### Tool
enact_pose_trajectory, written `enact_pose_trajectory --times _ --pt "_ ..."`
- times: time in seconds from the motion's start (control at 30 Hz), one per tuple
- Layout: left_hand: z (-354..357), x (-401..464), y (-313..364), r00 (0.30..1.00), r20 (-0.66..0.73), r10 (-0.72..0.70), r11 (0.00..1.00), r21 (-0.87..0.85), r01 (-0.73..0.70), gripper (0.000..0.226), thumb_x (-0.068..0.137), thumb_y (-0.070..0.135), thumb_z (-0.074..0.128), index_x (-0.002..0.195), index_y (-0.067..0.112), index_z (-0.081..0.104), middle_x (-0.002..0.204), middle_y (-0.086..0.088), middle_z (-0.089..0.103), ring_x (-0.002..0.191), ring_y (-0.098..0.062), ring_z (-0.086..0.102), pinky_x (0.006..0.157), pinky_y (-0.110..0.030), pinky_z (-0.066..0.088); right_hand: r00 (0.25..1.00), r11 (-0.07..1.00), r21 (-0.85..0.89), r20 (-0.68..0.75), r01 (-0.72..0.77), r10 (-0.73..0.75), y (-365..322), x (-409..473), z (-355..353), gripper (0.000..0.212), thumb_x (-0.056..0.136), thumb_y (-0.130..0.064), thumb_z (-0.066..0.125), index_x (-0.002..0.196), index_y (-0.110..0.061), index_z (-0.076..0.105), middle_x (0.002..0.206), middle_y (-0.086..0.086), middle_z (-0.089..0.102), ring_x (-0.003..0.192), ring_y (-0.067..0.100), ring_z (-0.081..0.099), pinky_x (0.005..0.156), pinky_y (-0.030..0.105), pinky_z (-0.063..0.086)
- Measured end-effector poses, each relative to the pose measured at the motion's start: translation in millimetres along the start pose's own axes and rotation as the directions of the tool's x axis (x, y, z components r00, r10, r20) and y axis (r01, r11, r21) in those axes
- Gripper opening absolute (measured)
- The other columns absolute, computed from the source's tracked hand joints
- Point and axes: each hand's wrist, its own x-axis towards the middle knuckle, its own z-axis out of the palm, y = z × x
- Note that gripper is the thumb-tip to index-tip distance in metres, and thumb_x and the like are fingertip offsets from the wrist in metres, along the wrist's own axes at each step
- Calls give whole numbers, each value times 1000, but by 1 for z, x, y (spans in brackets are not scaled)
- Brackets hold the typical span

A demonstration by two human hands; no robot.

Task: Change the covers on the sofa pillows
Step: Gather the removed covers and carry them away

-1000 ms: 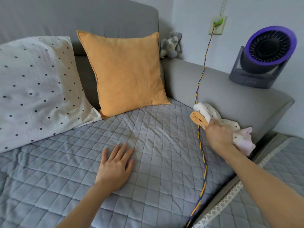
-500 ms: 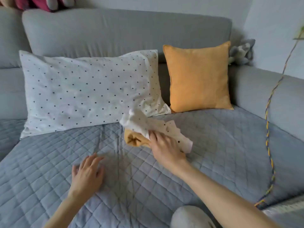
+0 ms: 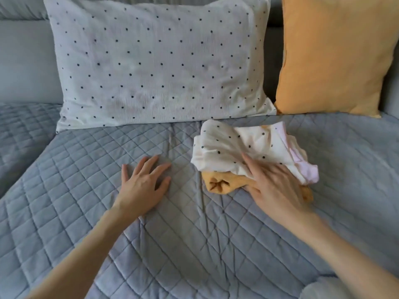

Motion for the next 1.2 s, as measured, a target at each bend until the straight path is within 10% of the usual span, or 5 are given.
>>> enact_pose_trajectory --times 0.2,0.47,0.67,1.2 --pt "9 -17 3 984 -178 -24 995 -95 7 43 94 40 35 130 26 53 144 -1 44 138 -21 32 114 -53 18 998 998 65 66 -22 18 -6 -2 4 43 77 -19 46 113 -10 67 105 1 68 101 21 54 82 43 45" --pt "-27 -7 7 966 256 -42 983 -164 86 48 93 39 30 131 21 52 148 -6 37 139 -28 28 109 -60 23 957 985 38 245 -168 154 -25 43 -30 34 77 -17 44 105 -16 64 96 0 70 91 26 61 78 43 40" --pt "-157 -5 7 970 205 -132 818 -530 223 33 97 23 46 128 21 53 138 3 46 120 -15 49 92 -22 38 885 943 116 398 -312 244 -58 141 -101 35 63 2 78 94 -6 65 81 8 69 76 31 65 63 43 51" --pt "-425 -215 -104 690 216 -691 449 -619 644 30 93 23 48 123 23 54 126 1 55 89 -5 58 79 -12 41 805 874 471 560 -116 -195 -267 304 -282 36 68 -14 82 99 -7 67 87 6 71 78 27 67 67 43 56"
